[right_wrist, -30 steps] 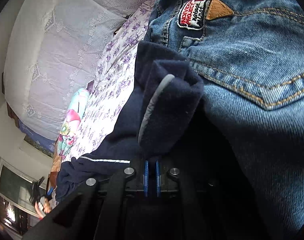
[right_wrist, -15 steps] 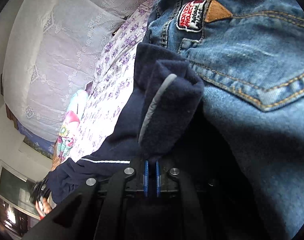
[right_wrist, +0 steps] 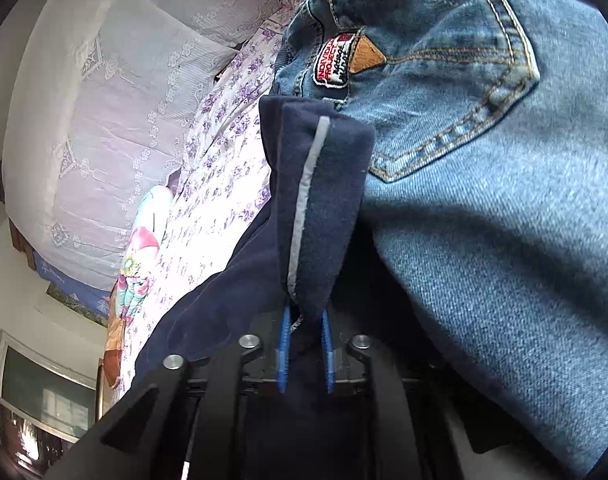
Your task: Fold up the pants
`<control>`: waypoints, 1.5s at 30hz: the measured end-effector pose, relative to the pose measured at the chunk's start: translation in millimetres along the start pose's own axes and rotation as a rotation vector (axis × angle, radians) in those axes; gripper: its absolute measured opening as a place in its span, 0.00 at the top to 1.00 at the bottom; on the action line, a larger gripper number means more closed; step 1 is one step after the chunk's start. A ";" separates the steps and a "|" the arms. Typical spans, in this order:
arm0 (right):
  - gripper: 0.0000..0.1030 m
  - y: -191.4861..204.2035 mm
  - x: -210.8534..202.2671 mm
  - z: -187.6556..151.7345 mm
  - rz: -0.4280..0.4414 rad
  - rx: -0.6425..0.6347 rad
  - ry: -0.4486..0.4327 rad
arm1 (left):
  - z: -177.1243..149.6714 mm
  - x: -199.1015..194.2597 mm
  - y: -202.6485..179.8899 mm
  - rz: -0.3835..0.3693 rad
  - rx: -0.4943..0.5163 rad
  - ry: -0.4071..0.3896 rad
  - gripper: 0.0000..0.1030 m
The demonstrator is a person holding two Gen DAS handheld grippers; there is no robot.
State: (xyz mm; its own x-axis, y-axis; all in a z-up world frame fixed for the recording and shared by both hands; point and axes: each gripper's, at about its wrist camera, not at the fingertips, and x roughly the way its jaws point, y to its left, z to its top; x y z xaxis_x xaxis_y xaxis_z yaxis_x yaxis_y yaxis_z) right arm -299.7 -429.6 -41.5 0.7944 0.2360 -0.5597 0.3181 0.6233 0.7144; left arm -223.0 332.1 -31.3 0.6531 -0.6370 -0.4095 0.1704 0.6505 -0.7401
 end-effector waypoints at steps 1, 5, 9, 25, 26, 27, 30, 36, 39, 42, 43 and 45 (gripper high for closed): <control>0.84 -0.5 -1.5 0.1 0.008 0.002 0.001 | -0.9 -3.9 -2.1 0.019 0.004 -0.009 0.21; 0.80 -4.3 -1.5 -0.3 0.034 0.013 0.001 | 4.2 -20.1 -11.9 0.073 0.029 -0.069 0.18; 0.76 -3.0 -2.2 -4.1 0.048 -0.031 -0.009 | -2.4 -7.1 -20.2 0.113 0.070 -0.002 0.17; 0.67 4.3 -11.3 -14.4 0.047 -0.134 -0.032 | -4.9 -25.0 -28.4 0.063 -0.237 -0.017 0.16; 0.67 4.2 -11.3 -14.5 0.050 -0.132 -0.033 | 4.5 -17.9 -32.2 0.085 -0.284 -0.006 0.15; 0.67 3.8 -11.5 -14.6 0.053 -0.130 -0.035 | 10.9 -10.1 -36.6 0.147 -0.309 0.009 0.15; 0.67 3.2 -11.9 -15.2 0.057 -0.136 -0.040 | 20.4 20.6 -41.2 0.350 -0.329 0.080 0.15; 0.65 6.0 -12.9 -19.8 0.057 -0.183 -0.049 | -29.1 16.1 -6.7 0.340 -0.347 0.146 0.16; 0.57 11.1 -10.7 -20.0 0.045 -0.207 -0.046 | -64.2 -11.3 2.7 0.351 -0.420 0.117 0.07; 0.49 17.3 -7.7 -20.8 0.029 -0.245 -0.039 | -89.6 -19.1 27.0 0.235 -0.581 0.124 0.07; 0.49 18.2 -7.4 -21.0 0.025 -0.252 -0.038 | -92.1 -18.3 30.8 0.193 -0.610 0.122 0.07; 0.49 16.7 -8.4 -20.8 0.029 -0.250 -0.040 | -87.3 -16.0 23.5 0.158 -0.579 0.101 0.07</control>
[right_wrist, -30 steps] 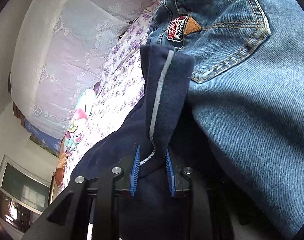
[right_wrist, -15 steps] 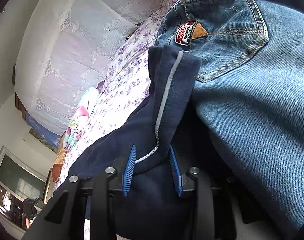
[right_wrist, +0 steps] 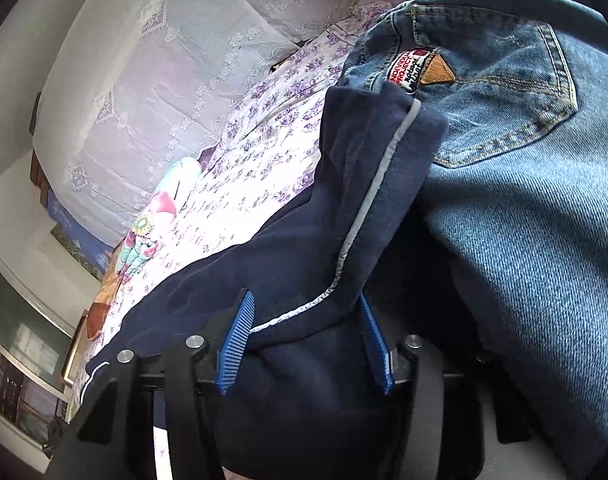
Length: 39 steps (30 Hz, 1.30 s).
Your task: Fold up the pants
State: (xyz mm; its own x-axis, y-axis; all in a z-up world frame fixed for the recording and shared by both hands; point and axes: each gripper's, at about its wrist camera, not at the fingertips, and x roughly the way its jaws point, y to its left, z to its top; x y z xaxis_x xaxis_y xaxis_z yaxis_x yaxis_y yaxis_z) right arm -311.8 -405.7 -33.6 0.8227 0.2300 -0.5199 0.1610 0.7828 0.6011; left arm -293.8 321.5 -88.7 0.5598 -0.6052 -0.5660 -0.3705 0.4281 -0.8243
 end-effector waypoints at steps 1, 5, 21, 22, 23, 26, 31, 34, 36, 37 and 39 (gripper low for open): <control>0.48 -0.9 -1.1 -0.2 0.003 0.007 -0.002 | -0.8 -1.1 -10.7 -0.001 0.047 -0.019 0.07; 0.49 -3.6 -9.4 -1.0 0.006 0.036 -0.013 | 0.3 -5.6 -55.9 -0.012 0.203 -0.072 0.07; 0.48 -22.7 -40.8 2.4 0.046 0.287 -0.006 | 25.5 42.0 -45.6 -0.069 0.258 0.016 0.75; 0.48 -21.2 -36.0 6.4 0.018 0.285 -0.009 | 25.0 41.5 -46.1 -0.077 0.261 0.013 0.76; 0.49 -21.7 -28.8 10.4 -0.009 0.288 -0.001 | 24.5 40.6 -46.2 -0.085 0.263 0.010 0.77; 0.55 -23.5 -4.2 19.6 -0.028 0.291 0.043 | 24.8 35.4 -53.8 -0.111 0.288 -0.004 0.78; 0.93 -18.6 -17.8 25.9 0.086 0.295 -0.026 | 33.8 17.2 -83.6 -0.184 0.351 -0.058 0.86; 0.95 9.8 -80.8 36.5 0.235 0.216 -0.169 | 40.0 -2.6 -112.2 -0.232 0.397 -0.114 0.86; 0.95 30.2 -117.6 40.2 0.286 0.151 -0.237 | 43.9 -16.7 -137.4 -0.284 0.434 -0.165 0.86; 0.95 39.6 -133.2 41.5 0.294 0.112 -0.272 | 45.8 -23.1 -145.7 -0.316 0.444 -0.185 0.86; 0.95 49.6 -149.6 44.0 0.301 0.072 -0.314 | 50.0 -34.1 -159.7 -0.390 0.447 -0.230 0.86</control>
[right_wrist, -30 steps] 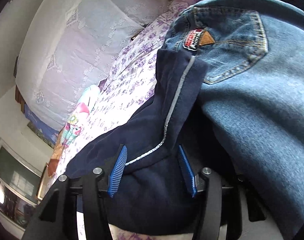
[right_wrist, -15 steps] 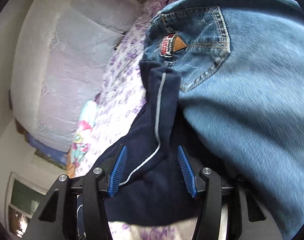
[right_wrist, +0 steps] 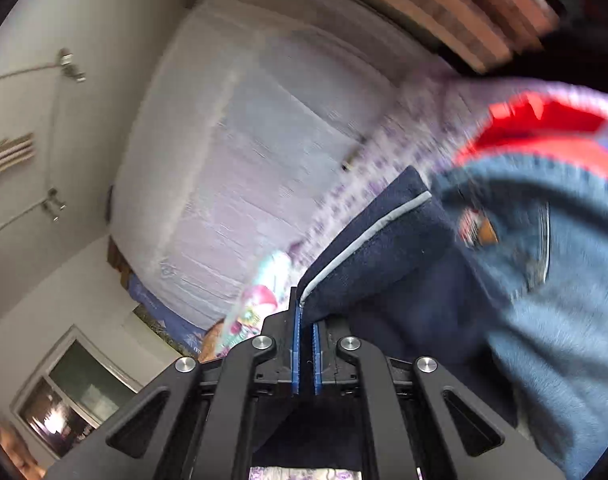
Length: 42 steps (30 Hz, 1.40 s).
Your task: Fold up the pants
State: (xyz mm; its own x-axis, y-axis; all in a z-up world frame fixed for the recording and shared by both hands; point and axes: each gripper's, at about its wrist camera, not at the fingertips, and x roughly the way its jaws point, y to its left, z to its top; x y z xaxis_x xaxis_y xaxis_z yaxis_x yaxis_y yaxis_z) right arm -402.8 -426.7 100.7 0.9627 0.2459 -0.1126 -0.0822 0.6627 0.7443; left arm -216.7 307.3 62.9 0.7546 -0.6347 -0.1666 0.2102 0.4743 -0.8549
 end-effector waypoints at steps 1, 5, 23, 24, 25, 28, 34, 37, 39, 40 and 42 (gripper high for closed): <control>0.95 0.8 0.7 1.5 -0.006 -0.001 -0.007 | 5.1 0.1 -2.9 -0.025 -0.008 -0.021 0.86; 0.95 -19.1 39.1 8.8 -0.050 0.049 0.054 | 30.4 20.2 -3.7 -0.040 -0.041 -0.059 0.86; 0.59 -116.1 395.2 15.2 -0.454 -0.058 0.261 | 148.5 276.0 185.3 0.364 -0.307 -0.073 0.76; 0.57 -110.6 395.7 17.7 -0.455 -0.094 0.255 | 154.6 273.6 177.1 0.339 -0.278 -0.056 0.68; 0.57 -103.1 391.9 22.7 -0.441 -0.123 0.215 | 157.8 269.8 169.9 0.295 -0.248 -0.064 0.48; 0.57 -57.4 394.9 22.7 -0.331 -0.252 0.193 | 157.1 252.1 147.7 0.294 -0.182 -0.169 0.22; 0.62 57.1 450.2 -92.7 -0.047 -0.520 0.607 | 160.6 243.5 138.4 0.264 -0.125 -0.206 0.22; 0.73 82.1 494.6 -150.1 -0.044 -0.574 0.795 | 161.5 244.6 155.3 0.249 -0.189 -0.191 0.22; 0.76 84.7 537.4 -180.3 -0.090 -0.562 0.916 | 161.8 244.6 158.8 0.239 -0.212 -0.189 0.22; 0.76 84.0 559.1 -193.3 -0.116 -0.549 0.960 | 163.0 243.6 159.8 0.236 -0.216 -0.189 0.22; 0.96 76.9 606.8 -199.7 -0.215 -0.572 0.947 | 165.7 243.3 160.4 0.223 -0.221 -0.180 0.22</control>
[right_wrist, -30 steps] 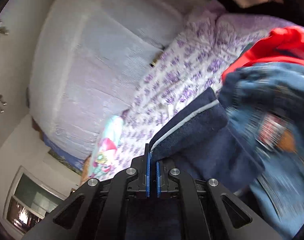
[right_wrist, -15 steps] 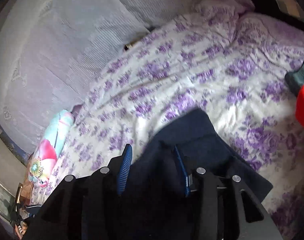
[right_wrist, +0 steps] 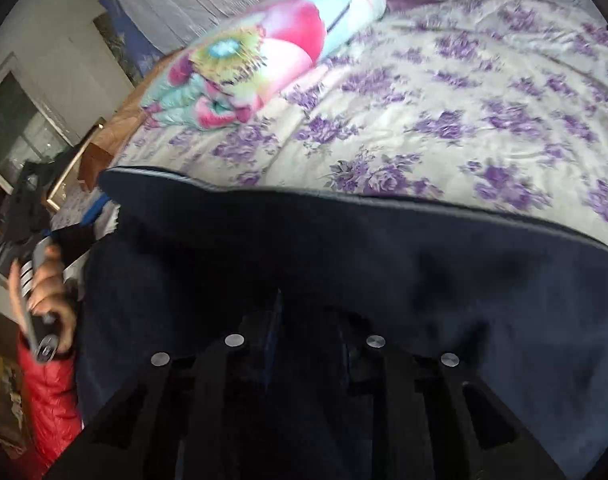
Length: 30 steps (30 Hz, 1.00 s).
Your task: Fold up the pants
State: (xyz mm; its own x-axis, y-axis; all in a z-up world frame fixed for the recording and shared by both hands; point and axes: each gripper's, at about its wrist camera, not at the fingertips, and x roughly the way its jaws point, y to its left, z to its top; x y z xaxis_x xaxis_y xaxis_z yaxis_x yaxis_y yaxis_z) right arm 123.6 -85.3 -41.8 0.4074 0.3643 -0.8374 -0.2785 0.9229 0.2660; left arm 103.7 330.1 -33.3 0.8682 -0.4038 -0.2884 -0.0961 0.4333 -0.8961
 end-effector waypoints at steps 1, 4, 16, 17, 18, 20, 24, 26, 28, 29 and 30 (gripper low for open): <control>1.00 -12.4 6.5 16.6 -0.023 0.072 -0.032 | 0.8 -1.4 -0.7 -0.004 -0.002 0.004 0.21; 1.00 -24.9 -5.2 37.5 0.028 0.236 -0.094 | 7.3 -7.9 0.3 0.000 -0.019 -0.003 0.17; 0.90 155.0 63.7 42.2 -0.001 -0.169 0.008 | 34.0 -37.1 27.9 0.019 -0.162 -0.072 0.14; 0.93 150.2 68.6 47.1 0.020 -0.110 -0.035 | 36.5 -37.3 29.8 0.024 -0.169 -0.064 0.14; 0.93 146.9 71.3 52.6 0.024 -0.056 -0.041 | 39.2 -36.9 32.0 0.030 -0.176 -0.048 0.13; 0.93 148.0 66.1 55.9 0.021 -0.025 -0.037 | 42.0 -36.5 35.8 0.032 -0.191 -0.028 0.13; 0.78 144.3 -0.6 27.1 0.054 -0.086 -0.112 | 43.6 -39.0 34.4 0.016 -0.190 -0.002 0.13; 0.48 130.4 -47.3 -6.1 0.070 -0.118 -0.144 | 42.4 -46.2 31.7 -0.012 -0.187 0.006 0.13; 0.37 110.9 -95.8 -52.0 0.038 -0.136 -0.199 | 37.4 -55.7 29.8 -0.042 -0.184 0.018 0.13; 0.34 96.8 -115.4 -72.8 0.028 -0.133 -0.214 | 33.4 -60.5 29.4 -0.052 -0.180 0.033 0.13; 0.32 80.9 -135.8 -98.0 0.018 -0.115 -0.236 | 23.9 -68.8 29.4 -0.061 -0.167 0.065 0.13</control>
State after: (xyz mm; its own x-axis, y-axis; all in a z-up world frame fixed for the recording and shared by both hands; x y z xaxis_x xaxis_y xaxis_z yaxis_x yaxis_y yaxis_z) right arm -39.4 -72.3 46.6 0.5890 0.4118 -0.6953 -0.3788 0.9007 0.2126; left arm 52.8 389.9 -31.7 0.8423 -0.4788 -0.2477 -0.1281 0.2686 -0.9547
